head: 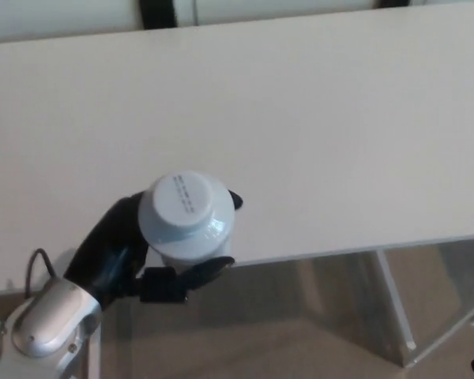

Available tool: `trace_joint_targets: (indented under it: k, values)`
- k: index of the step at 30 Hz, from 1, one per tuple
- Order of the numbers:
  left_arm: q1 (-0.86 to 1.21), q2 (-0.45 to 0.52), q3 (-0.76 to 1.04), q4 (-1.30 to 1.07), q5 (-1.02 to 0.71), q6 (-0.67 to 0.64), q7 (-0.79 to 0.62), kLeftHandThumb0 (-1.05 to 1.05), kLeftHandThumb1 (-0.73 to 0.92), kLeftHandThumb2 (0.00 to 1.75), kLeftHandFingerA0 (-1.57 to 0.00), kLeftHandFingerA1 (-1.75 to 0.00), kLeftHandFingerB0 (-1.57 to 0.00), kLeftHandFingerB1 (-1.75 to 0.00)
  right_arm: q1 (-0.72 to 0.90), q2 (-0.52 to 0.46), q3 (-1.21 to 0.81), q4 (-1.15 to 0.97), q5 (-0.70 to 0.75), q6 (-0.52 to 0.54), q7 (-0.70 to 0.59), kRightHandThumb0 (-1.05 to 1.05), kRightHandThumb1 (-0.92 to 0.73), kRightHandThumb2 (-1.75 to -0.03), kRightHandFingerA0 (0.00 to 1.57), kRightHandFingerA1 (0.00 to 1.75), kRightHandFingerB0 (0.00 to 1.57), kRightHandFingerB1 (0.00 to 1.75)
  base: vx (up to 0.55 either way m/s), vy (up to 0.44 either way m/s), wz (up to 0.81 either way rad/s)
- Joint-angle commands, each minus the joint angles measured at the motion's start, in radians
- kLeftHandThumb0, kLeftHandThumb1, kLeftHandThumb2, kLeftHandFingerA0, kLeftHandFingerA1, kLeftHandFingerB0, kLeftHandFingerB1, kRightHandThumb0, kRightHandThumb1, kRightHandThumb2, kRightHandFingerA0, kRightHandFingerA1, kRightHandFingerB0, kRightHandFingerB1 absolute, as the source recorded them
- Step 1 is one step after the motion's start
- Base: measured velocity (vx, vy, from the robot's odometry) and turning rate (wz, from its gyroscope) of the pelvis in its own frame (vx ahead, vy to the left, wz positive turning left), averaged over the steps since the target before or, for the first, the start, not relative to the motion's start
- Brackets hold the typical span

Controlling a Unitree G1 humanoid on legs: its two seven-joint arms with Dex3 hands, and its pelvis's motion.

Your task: The robot picks up a bottle from a person using its left hand and walk towards the table in frontand put the bottle on the table.

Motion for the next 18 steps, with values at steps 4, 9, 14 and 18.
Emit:
trace_joint_targets:
  k: [4,9,14,18]
  values:
    - [-0.061,0.011,0.048,0.059,0.002,-0.023,0.018,-0.13,0.80,0.76,-1.00,-1.29,-0.74,-0.96,0.010,-0.013,0.011,0.005,-0.008,0.001,-0.004,-0.40,-0.61,-0.58,0.67,0.46,0.57,0.41,0.01,0.016,0.02]
    - [-0.156,-0.002,0.123,0.137,-0.021,0.032,0.051,-0.12,0.79,0.81,-1.03,-1.31,-0.77,-0.98,0.011,-0.017,0.013,0.005,-0.008,0.004,-0.006,-0.39,-0.60,-0.57,0.67,0.46,0.58,0.42,0.00,0.000,0.00]
    - [-0.238,-0.014,0.160,0.234,-0.033,0.042,0.059,-0.15,0.86,0.71,-1.01,-1.34,-0.76,-0.95,0.009,-0.019,0.010,0.008,-0.006,0.011,-0.003,-0.37,-0.60,-0.57,0.66,0.45,0.58,0.41,0.00,0.000,0.00]
    - [-0.312,-0.022,0.153,0.344,-0.011,0.034,0.073,-0.17,0.85,0.70,-1.03,-1.38,-0.74,-0.93,0.024,-0.014,0.012,0.006,-0.006,0.007,-0.007,-0.40,-0.61,-0.59,0.68,0.47,0.57,0.41,0.00,0.000,0.00]
